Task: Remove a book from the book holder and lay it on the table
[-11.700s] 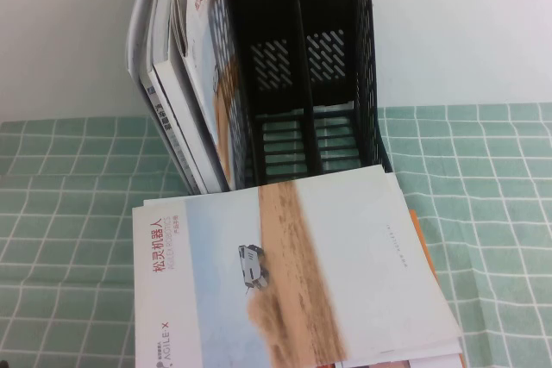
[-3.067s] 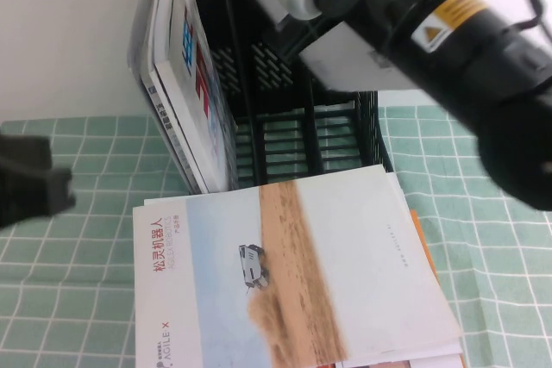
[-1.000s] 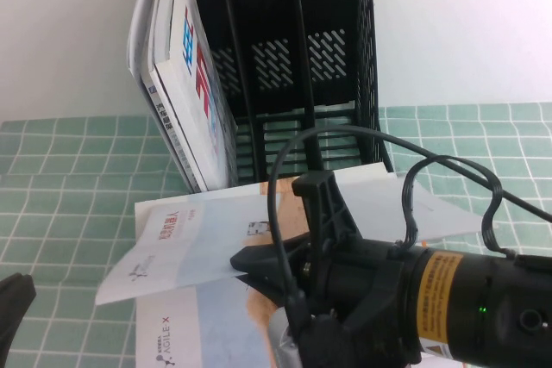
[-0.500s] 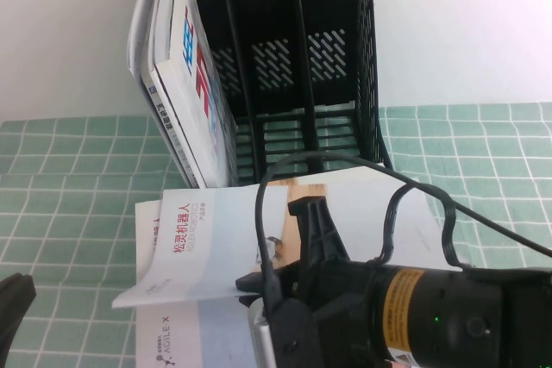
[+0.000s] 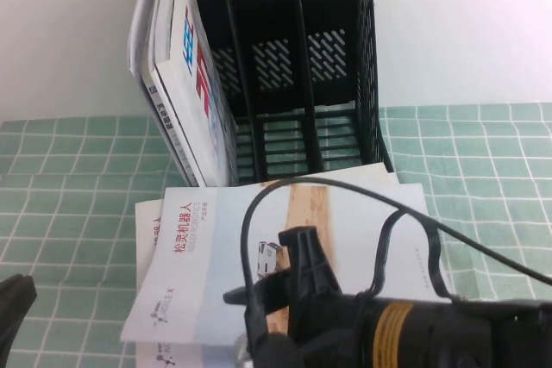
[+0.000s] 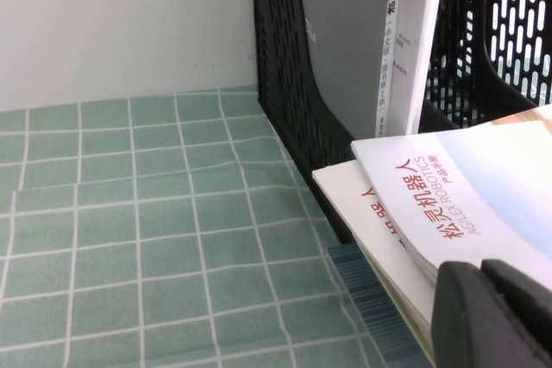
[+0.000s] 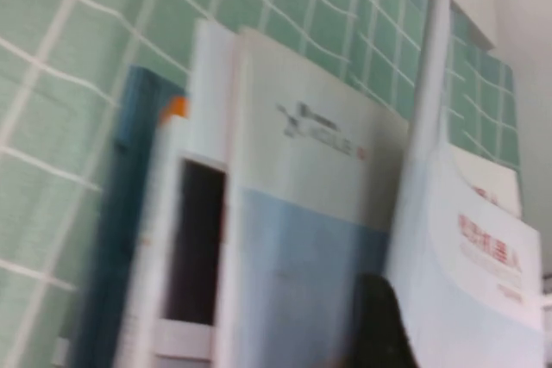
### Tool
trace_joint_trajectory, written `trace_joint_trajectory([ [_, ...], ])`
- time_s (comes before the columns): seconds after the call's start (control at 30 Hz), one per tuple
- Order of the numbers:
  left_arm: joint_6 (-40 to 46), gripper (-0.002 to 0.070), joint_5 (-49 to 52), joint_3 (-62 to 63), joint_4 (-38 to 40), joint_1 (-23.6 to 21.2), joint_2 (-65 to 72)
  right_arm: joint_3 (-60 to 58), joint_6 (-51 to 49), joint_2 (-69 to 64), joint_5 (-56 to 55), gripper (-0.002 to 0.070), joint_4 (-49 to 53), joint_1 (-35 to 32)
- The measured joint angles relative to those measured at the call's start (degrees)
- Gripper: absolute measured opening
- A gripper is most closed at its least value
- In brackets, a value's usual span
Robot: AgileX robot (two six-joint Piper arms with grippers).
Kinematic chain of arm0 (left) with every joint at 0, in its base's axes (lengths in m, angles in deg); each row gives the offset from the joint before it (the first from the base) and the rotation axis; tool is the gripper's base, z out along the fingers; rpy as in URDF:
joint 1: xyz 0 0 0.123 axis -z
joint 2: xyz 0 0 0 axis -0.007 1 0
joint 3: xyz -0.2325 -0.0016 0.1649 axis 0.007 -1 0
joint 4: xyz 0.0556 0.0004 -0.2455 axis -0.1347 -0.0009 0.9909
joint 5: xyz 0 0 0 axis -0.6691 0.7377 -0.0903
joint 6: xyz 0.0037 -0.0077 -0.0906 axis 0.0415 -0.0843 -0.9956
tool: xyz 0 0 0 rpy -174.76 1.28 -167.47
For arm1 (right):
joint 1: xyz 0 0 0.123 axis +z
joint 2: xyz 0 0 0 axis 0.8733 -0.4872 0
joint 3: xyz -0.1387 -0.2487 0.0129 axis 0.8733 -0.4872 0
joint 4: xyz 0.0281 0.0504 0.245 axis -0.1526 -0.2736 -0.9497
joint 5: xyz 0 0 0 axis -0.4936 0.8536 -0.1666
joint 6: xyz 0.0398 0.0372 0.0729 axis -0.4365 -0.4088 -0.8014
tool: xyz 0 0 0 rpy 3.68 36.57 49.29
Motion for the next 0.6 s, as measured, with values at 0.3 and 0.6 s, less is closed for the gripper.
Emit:
trace_joint_trajectory([
  [0.3,0.0,-0.0003,0.0,0.0,0.0,0.0,0.0,0.0,-3.42,0.11,5.35,0.0334,0.0,8.96],
  [0.6,0.0,-0.0003,0.0,0.0,0.42,0.0,0.0,9.06,-5.94,4.15,25.55,0.002,10.11,9.75],
])
